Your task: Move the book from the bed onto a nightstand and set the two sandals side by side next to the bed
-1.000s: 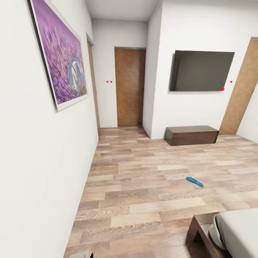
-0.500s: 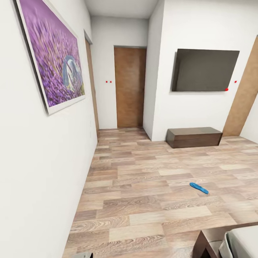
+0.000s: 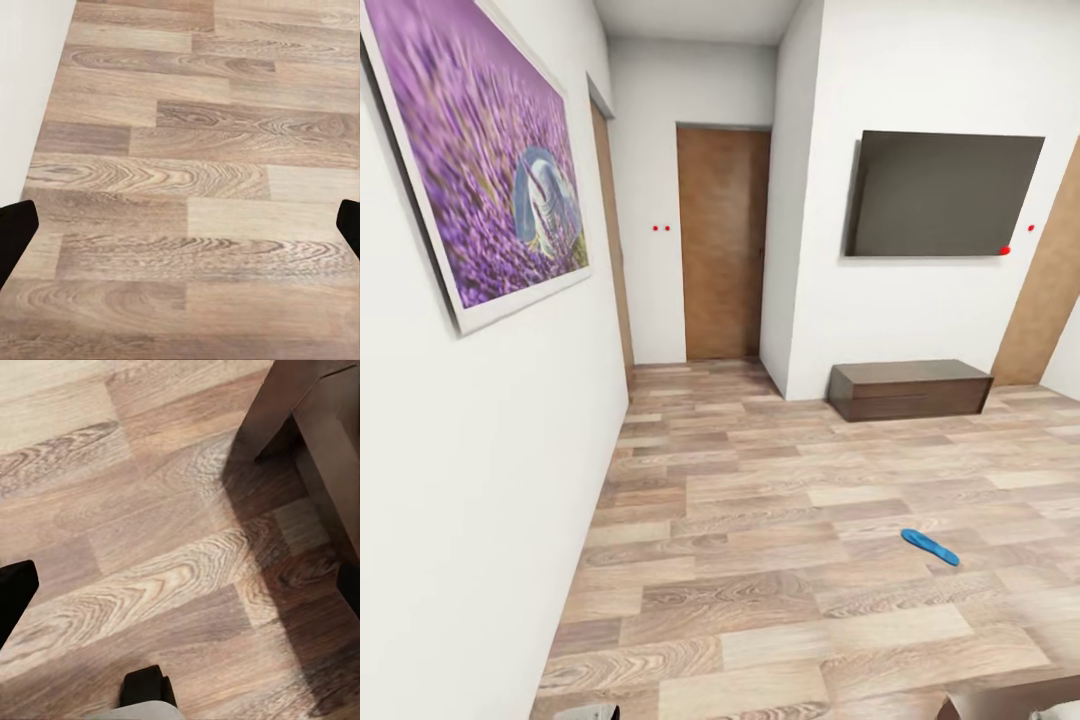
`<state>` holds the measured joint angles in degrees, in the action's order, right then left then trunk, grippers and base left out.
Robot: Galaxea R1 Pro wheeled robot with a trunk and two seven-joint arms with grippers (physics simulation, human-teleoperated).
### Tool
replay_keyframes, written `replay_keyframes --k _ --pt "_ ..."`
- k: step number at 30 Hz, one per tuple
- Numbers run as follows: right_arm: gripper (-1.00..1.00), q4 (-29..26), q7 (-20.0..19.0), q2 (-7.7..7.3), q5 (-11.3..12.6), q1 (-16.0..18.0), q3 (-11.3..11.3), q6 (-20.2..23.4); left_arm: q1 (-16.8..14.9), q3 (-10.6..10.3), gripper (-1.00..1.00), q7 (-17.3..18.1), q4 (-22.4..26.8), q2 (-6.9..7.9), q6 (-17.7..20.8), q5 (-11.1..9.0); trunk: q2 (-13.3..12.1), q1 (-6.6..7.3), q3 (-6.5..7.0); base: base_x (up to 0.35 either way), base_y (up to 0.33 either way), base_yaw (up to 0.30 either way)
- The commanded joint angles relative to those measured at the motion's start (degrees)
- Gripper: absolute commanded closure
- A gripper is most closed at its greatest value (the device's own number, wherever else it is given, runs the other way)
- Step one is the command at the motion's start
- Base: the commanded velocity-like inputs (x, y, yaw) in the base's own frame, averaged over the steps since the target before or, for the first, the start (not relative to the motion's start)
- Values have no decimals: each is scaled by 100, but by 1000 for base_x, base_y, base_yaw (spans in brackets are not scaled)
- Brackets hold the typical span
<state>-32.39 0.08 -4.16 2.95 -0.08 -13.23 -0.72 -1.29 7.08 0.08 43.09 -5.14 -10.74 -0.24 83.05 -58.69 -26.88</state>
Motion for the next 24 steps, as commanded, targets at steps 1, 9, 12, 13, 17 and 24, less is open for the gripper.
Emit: replay_keyframes --k 1,9,12,13,17,24 --pt "-100 -5 1 1 31 -1 2 -7 -3 12 -100 1 -2 -4 -16 -2 2 -3 -5 323 0 0" --pt "-100 -5 1 -10 64 -1 -5 -7 -3 12 -100 1 -2 -6 -16 -2 2 -3 -5 323 0 0" --pt "-100 -4 1 -9 65 -1 0 -7 -3 12 -100 1 -2 -5 -16 -2 2 -3 -5 323 0 0" --pt "-100 -4 1 -8 64 -1 1 -7 -3 12 -100 1 -2 -5 -16 -2 2 -3 -5 323 0 0" --pt "-100 -4 1 -7 51 -1 3 -7 -3 12 -100 1 -2 -6 -16 -2 2 -3 -5 323 0 0" --pt "-100 -4 1 -6 40 -1 3 -7 -3 12 -100 1 -2 -4 -6 -2 2 -3 -5 324 0 0"
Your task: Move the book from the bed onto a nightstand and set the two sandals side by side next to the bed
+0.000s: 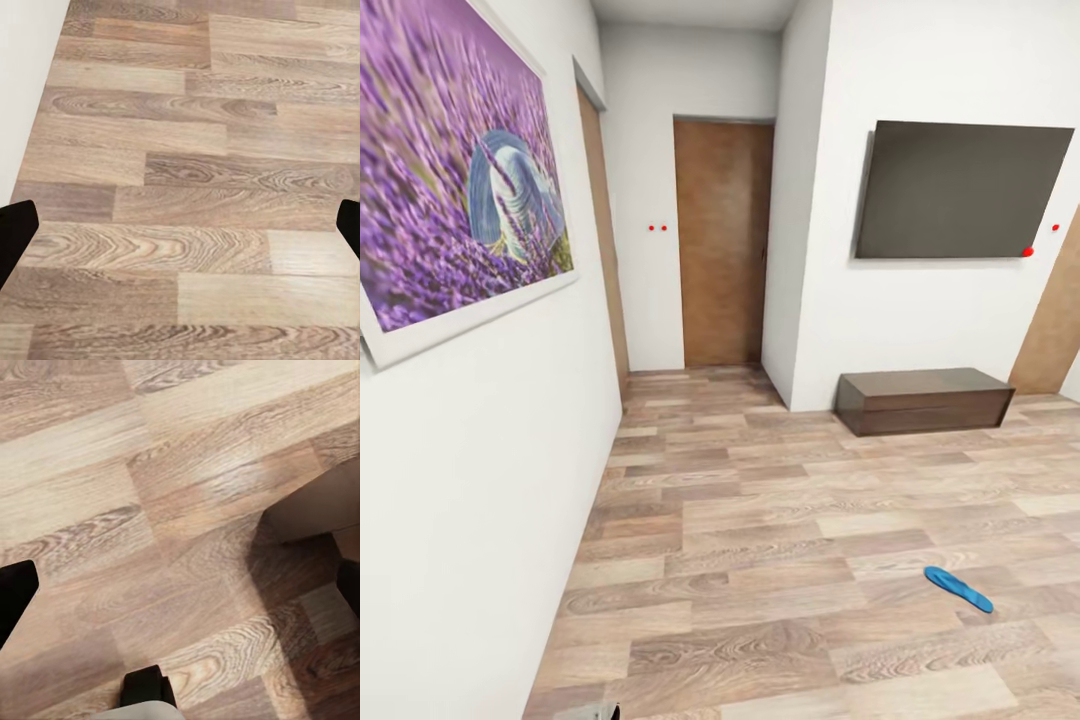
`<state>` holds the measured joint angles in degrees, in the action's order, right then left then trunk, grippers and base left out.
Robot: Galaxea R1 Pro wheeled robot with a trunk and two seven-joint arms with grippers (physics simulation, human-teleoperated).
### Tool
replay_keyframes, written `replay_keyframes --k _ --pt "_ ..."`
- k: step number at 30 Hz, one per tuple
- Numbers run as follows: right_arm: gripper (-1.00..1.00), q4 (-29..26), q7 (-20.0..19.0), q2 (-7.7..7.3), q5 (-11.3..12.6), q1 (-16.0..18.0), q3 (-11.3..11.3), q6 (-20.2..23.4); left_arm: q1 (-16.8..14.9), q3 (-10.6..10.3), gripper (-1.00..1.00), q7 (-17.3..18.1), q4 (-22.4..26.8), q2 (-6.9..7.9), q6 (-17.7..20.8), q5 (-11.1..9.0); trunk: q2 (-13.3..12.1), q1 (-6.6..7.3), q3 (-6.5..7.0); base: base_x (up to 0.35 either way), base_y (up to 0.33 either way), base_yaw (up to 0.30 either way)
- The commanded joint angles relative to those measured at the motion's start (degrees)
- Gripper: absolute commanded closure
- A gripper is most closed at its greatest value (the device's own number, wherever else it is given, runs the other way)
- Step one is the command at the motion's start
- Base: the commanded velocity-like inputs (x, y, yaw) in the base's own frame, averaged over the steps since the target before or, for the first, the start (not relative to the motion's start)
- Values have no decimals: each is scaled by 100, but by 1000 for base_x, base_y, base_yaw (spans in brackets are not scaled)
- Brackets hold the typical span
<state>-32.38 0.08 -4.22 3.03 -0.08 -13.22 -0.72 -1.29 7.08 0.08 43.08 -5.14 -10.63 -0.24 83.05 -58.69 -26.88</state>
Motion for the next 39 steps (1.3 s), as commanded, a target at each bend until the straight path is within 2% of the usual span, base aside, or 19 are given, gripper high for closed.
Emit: replay_keyframes --k 1,14,15,16,25,39 --pt "-100 -5 1 0 30 -1 1 -7 -3 12 -100 1 -2 -4 -16 -2 2 -3 -5 325 0 0" --pt "-100 30 1 0 23 -1 8 -7 -3 12 -100 1 -2 -7 -9 -2 2 -3 -5 325 0 0" --pt "-100 100 1 0 23 -1 5 -7 -3 12 -100 -1 -2 -8 -9 -2 2 -3 -5 325 0 0" --pt "-100 537 1 0 15 -1 10 -7 -3 12 -100 -1 -2 -7 -9 -2 2 -3 -5 325 0 0" --pt "-100 1216 1 7 20 -1 12 -6 -3 11 -100 -7 4 -12 -9 -2 2 -3 -5 325 0 0" --pt "-100 1347 1 7 30 -1 16 -7 -3 4 -100 -25 7 -12 -9 -2 2 -3 -5 325 0 0"
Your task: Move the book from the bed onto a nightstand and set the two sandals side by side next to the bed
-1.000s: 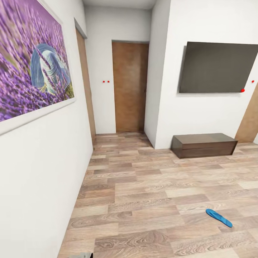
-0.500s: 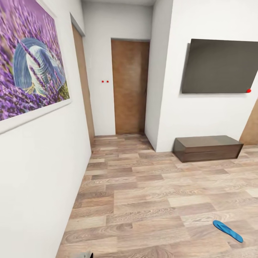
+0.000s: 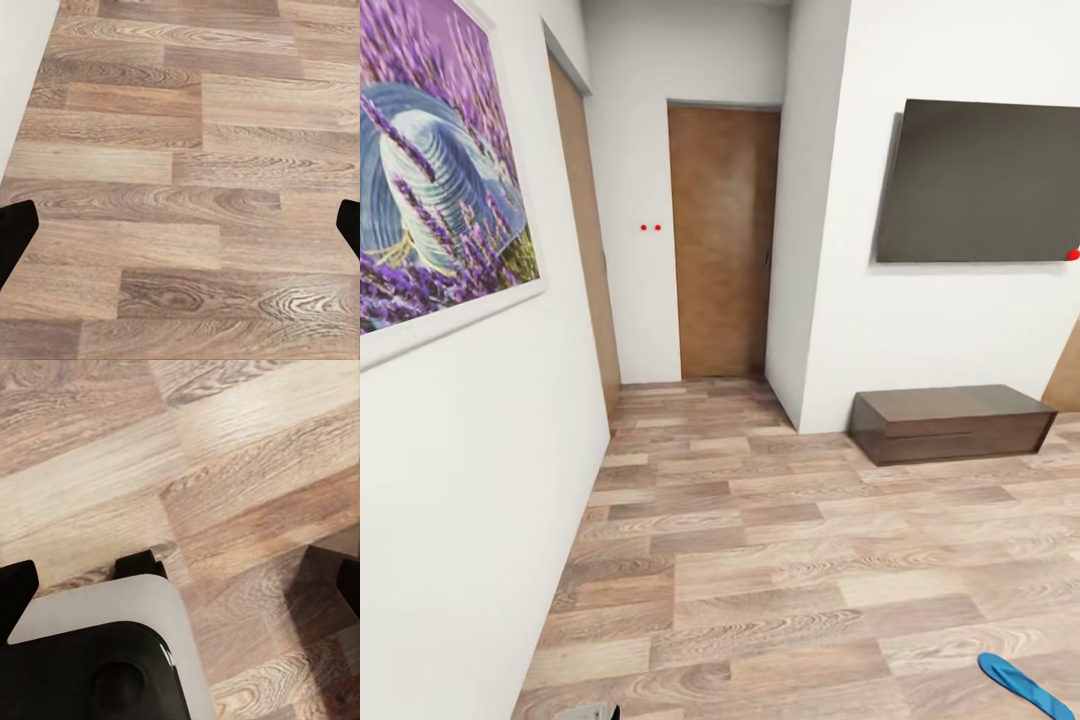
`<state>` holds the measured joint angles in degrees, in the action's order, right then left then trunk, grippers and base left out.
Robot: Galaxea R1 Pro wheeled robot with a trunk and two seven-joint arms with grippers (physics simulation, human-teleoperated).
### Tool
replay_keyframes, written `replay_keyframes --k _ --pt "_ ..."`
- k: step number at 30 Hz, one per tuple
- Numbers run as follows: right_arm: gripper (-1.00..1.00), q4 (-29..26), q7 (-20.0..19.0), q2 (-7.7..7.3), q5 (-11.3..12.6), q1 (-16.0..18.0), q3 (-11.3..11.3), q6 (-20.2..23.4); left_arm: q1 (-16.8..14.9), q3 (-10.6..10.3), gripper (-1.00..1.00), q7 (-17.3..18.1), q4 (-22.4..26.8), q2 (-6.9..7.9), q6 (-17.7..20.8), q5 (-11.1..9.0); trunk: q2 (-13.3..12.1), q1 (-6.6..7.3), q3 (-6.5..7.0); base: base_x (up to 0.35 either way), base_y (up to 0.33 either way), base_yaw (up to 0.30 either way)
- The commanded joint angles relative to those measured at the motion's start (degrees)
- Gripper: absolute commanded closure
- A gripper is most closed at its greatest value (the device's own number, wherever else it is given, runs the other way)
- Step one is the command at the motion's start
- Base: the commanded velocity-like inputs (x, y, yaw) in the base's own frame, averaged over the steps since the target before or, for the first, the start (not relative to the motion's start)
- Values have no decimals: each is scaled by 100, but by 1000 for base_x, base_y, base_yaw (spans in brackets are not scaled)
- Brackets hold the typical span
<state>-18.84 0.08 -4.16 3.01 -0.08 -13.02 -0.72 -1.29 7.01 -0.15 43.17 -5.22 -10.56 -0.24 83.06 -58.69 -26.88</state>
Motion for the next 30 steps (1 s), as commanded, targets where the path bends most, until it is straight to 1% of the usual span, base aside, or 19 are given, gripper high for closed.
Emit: replay_keyframes --k 1,20,30 --pt "-100 -6 1 1 34 -1 -5 -7 -3 11 -100 -2 -2 -4 -16 -2 2 -3 -5 325 0 0" --pt "-100 -15 1 -17 49 -1 -23 -8 -3 2 -100 0 -2 -12 -16 7 2 -3 -5 325 0 0" --pt "-100 -120 1 -33 27 -1 -29 -10 -3 2 -100 6 -2 -14 -16 7 2 -3 -5 325 0 0"
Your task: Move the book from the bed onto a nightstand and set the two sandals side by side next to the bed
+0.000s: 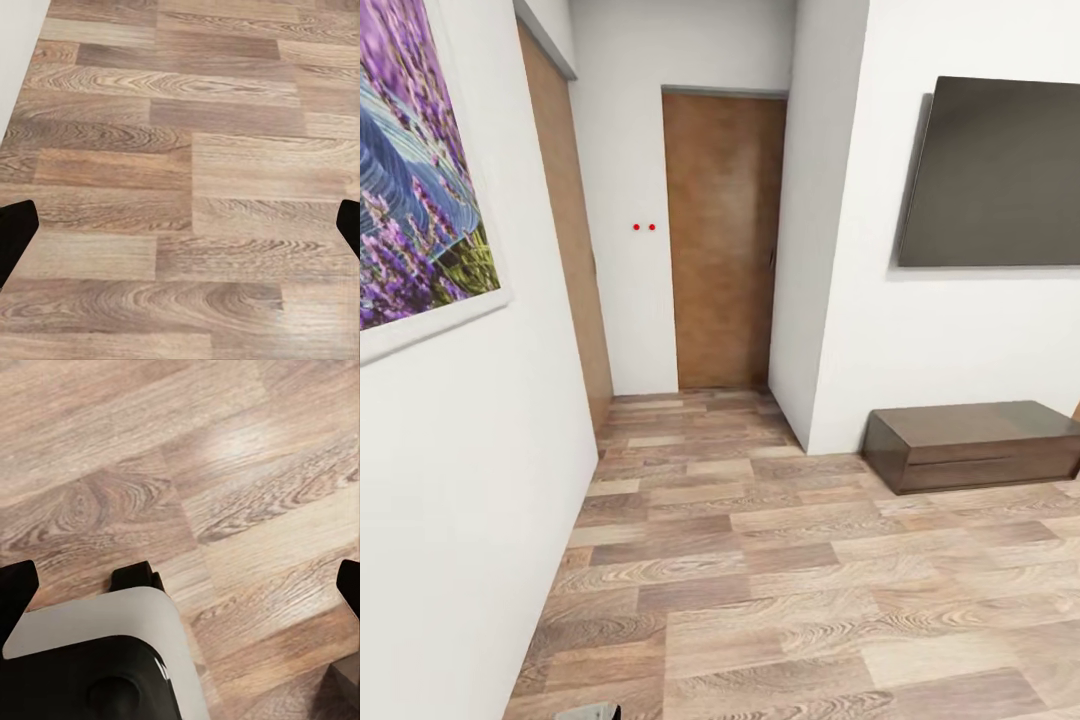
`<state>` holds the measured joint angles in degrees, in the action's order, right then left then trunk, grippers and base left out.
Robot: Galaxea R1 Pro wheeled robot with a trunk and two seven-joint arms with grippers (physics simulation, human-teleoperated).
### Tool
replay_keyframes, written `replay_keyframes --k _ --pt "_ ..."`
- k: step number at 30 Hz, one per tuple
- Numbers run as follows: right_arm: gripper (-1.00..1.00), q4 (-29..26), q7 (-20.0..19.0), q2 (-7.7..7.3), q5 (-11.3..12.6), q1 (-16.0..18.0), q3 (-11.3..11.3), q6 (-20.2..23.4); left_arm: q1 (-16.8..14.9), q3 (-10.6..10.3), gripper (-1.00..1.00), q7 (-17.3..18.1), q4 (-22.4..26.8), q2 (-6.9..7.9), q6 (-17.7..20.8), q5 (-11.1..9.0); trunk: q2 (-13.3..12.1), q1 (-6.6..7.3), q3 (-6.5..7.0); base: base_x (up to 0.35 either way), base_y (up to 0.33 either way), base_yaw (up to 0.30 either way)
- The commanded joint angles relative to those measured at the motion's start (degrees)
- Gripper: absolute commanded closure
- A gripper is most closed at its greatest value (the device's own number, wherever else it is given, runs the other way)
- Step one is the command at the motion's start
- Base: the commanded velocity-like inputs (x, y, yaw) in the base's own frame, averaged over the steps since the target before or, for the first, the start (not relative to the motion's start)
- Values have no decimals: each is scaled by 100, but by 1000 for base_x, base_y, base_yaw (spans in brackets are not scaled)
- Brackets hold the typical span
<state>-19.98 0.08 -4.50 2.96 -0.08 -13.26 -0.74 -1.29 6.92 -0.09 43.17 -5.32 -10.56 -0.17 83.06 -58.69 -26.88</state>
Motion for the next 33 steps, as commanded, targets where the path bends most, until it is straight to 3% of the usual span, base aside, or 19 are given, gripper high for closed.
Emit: replay_keyframes --k 1,11,33 --pt "-100 -27 1 -1 31 -1 -6 -7 -3 12 -100 -1 -2 -4 -16 -1 2 -3 -5 325 0 0" --pt "-100 -344 1 -2 31 -1 -2 -5 -3 12 -100 0 -3 -5 -16 -1 2 -3 -5 325 0 0" --pt "-100 -332 -1 28 63 -1 -10 -6 -3 12 -100 0 -11 -13 -10 7 2 -3 -5 325 0 0"
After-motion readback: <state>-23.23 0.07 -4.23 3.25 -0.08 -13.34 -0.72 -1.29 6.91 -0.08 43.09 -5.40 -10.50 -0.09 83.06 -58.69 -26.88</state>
